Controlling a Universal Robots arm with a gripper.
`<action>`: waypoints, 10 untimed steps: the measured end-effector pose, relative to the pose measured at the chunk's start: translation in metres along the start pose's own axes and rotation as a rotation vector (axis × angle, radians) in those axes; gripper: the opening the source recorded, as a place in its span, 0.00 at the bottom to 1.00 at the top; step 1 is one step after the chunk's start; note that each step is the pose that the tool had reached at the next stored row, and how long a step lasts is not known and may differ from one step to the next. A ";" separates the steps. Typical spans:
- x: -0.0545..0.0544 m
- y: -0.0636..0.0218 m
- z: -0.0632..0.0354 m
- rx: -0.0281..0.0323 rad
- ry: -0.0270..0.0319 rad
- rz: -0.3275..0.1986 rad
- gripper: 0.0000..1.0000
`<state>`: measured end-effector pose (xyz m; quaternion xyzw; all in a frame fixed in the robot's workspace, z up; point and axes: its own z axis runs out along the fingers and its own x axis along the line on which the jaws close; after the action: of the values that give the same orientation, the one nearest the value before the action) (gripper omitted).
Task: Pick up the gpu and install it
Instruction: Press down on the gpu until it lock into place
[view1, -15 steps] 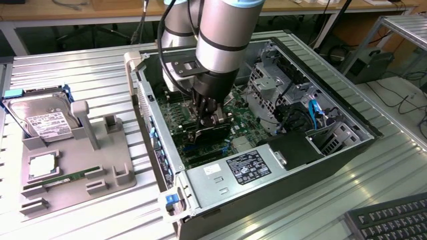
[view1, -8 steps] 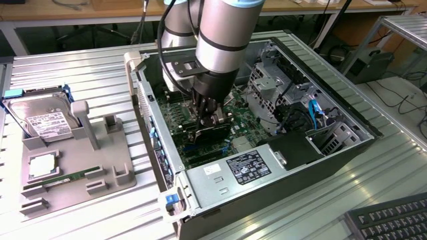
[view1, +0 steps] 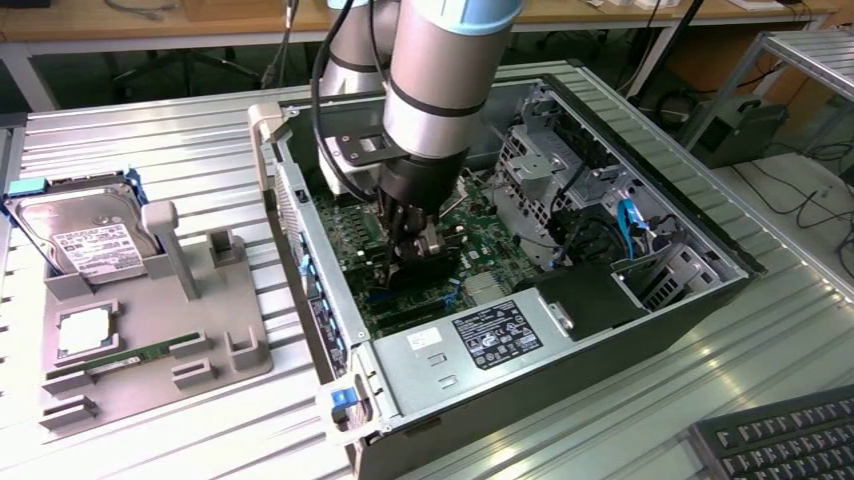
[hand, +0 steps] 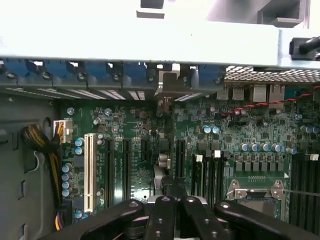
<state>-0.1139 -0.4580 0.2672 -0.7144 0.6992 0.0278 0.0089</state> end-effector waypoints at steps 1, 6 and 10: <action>0.000 0.0000 0.0013 0.0007 -0.0010 0.000 0.11; 0.001 0.0001 0.0003 -0.0003 0.0000 0.000 0.11; 0.000 -0.0002 -0.0160 -0.0029 -0.0024 0.000 0.11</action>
<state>-0.1134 -0.4584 0.2832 -0.7143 0.6991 0.0296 0.0087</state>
